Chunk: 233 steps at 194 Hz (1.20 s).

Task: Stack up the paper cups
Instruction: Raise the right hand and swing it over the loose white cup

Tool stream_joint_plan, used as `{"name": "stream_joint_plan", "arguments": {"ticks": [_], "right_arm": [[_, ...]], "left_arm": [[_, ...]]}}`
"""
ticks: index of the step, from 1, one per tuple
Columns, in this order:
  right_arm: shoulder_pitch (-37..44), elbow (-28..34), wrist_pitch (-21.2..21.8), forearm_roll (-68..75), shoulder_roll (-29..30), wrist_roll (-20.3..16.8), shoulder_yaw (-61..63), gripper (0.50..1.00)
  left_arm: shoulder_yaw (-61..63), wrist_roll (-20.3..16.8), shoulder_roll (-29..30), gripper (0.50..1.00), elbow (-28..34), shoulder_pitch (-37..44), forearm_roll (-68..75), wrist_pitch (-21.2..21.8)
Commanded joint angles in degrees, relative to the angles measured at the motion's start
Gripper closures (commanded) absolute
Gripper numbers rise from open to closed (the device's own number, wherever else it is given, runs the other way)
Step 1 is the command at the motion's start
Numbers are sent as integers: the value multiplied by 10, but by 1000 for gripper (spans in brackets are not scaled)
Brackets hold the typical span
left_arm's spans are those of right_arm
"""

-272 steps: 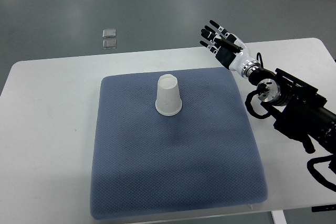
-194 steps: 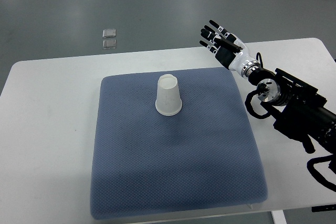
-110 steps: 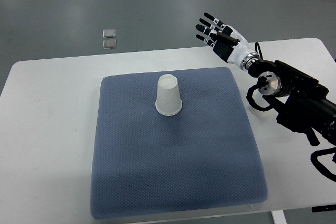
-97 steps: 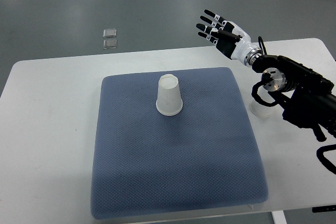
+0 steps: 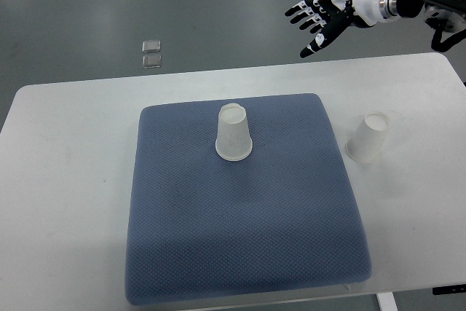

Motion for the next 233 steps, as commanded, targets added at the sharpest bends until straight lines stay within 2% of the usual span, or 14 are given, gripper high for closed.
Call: {"name": "stream_joint_plan", "arguments": {"ticks": [1, 21, 49, 79, 131, 188, 227, 233], "right_arm": [[104, 95, 16, -72, 5, 0, -108, 574], [187, 177, 35, -137, 8, 1, -179, 574], [236, 201, 83, -160, 7, 1, -227, 574], [277, 213, 83, -160, -6, 1, -250, 574], [362, 277, 83, -159, -47, 1, -253, 574], [365, 271, 83, -160, -61, 0, -247, 574], [300, 261, 83, -160, -54, 0, -246, 574], [285, 257, 71, -160, -52, 0, -245, 574]], "left_arm": [[0, 1, 0, 500, -1, 0, 0, -6], [0, 1, 0, 500, -1, 0, 0, -16], [0, 1, 0, 500, -1, 0, 0, -17], [1, 1, 0, 500, -1, 0, 0, -17], [0, 1, 0, 500, -2, 0, 0, -19], [0, 1, 0, 500, -1, 1, 0, -19], [-1, 1, 0, 500, -1, 1, -1, -18], [-1, 2, 0, 500, -1, 1, -1, -18]]}}
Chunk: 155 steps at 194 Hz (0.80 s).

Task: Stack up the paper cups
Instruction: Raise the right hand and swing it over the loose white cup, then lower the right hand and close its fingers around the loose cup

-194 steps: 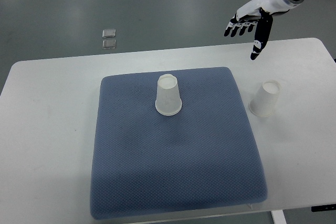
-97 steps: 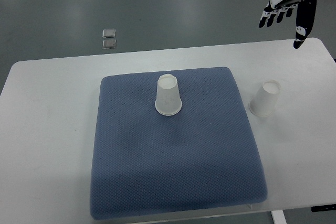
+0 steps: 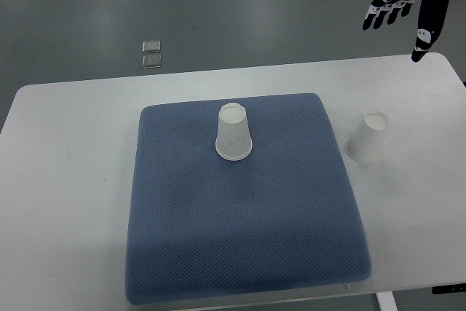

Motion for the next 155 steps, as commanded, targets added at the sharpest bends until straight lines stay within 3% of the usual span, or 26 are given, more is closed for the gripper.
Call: {"name": "stream_joint_plan", "arguments": {"ticks": [1, 46, 81, 155], "right_arm": [[-45, -12, -18, 0, 4, 0, 3, 576], [-152, -55, -115, 5, 9, 0, 5, 579], [-214, -63, -164, 4, 24, 0, 20, 581], [-318, -123, -195, 10, 44, -1, 25, 581]], "left_arm": [[0, 0, 0, 500, 0, 0, 0, 0], [0, 0, 0, 500, -2, 0, 0, 0], [-1, 0, 0, 500, 0, 1, 0, 0], [-1, 0, 0, 500, -1, 4, 0, 0]]}}
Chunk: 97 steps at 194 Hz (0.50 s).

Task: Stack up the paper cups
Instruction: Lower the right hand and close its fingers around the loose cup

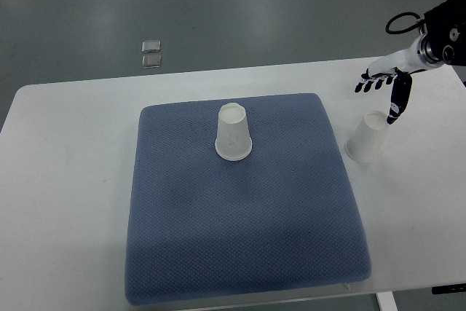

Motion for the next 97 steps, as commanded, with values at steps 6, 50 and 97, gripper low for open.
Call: {"name": "stream_joint_plan", "arguments": {"ticks": [6, 50, 97], "right_arm": [[-25, -17, -9, 0, 3, 0, 1, 581], [-63, -36, -34, 4, 5, 0, 1, 587], [-97, -54, -44, 8, 24, 0, 29, 593]], "left_arm": [[0, 0, 0, 500, -1, 0, 0, 0], [0, 0, 0, 500, 0, 1, 0, 0], [0, -1, 0, 500, 0, 2, 0, 0]]}}
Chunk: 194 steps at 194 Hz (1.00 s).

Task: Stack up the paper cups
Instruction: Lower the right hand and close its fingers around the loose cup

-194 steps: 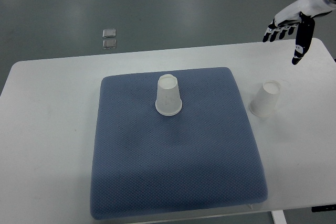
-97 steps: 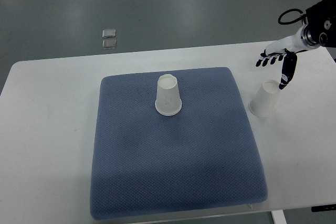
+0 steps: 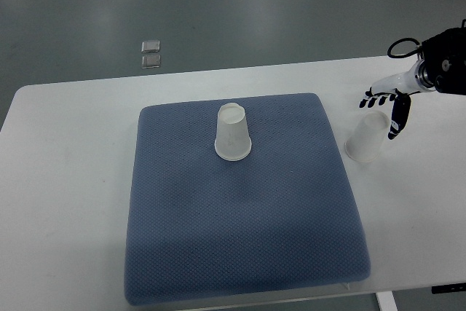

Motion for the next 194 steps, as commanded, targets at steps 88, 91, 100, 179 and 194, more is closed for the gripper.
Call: {"name": "stream_joint_plan", "arguments": {"ticks": [88, 91, 100, 179, 194], "right_arm": [[-38, -27, -2, 0, 6, 0, 19, 597], [-38, -28, -2, 0, 7, 0, 19, 597], [-39, -30, -2, 0, 6, 0, 19, 597], [-59, -47, -4, 0, 6, 0, 20, 632], [-61, -48, -4, 1, 6, 0, 20, 632]], "left_arm": [[0, -1, 0, 500, 0, 0, 0, 1], [0, -1, 0, 500, 0, 0, 0, 0], [0, -1, 0, 500, 0, 0, 0, 0], [0, -1, 0, 500, 0, 0, 0, 0], [-1, -1, 0, 500, 0, 0, 0, 1]]}}
